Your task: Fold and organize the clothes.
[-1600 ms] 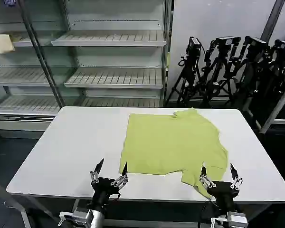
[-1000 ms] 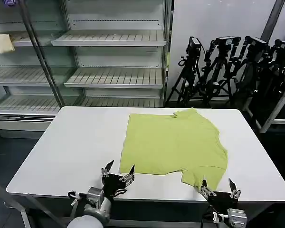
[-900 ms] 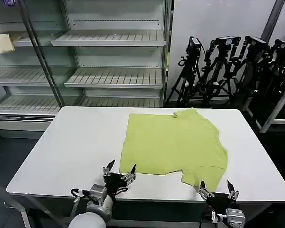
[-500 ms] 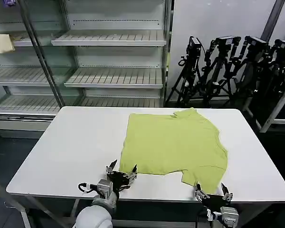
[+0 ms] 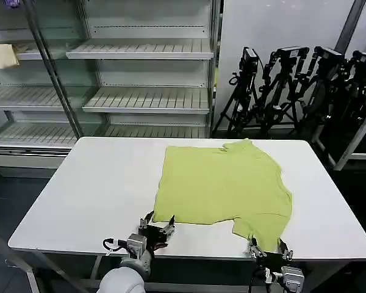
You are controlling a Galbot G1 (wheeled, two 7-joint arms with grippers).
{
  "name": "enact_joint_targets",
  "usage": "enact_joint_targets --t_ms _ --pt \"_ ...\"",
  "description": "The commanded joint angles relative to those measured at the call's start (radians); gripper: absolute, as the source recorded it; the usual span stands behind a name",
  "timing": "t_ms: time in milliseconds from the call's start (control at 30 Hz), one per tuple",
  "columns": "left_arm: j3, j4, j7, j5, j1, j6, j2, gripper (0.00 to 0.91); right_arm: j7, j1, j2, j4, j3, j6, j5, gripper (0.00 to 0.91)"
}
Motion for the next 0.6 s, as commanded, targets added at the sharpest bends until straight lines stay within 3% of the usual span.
enact_joint_targets --t_ms 33,600 --pt "0.003 0.009 -0.003 -0.006 0.004 0.007 0.002 0.030 0.004 -0.001 0.003 -0.005 -0.003 -0.008 0.035 0.000" --pt "-0.022 -0.071 0.007 -0.036 0.044 0.006 0.019 0.020 -0.011 -0.067 0.007 0.092 -0.005 0.006 0.011 0.000"
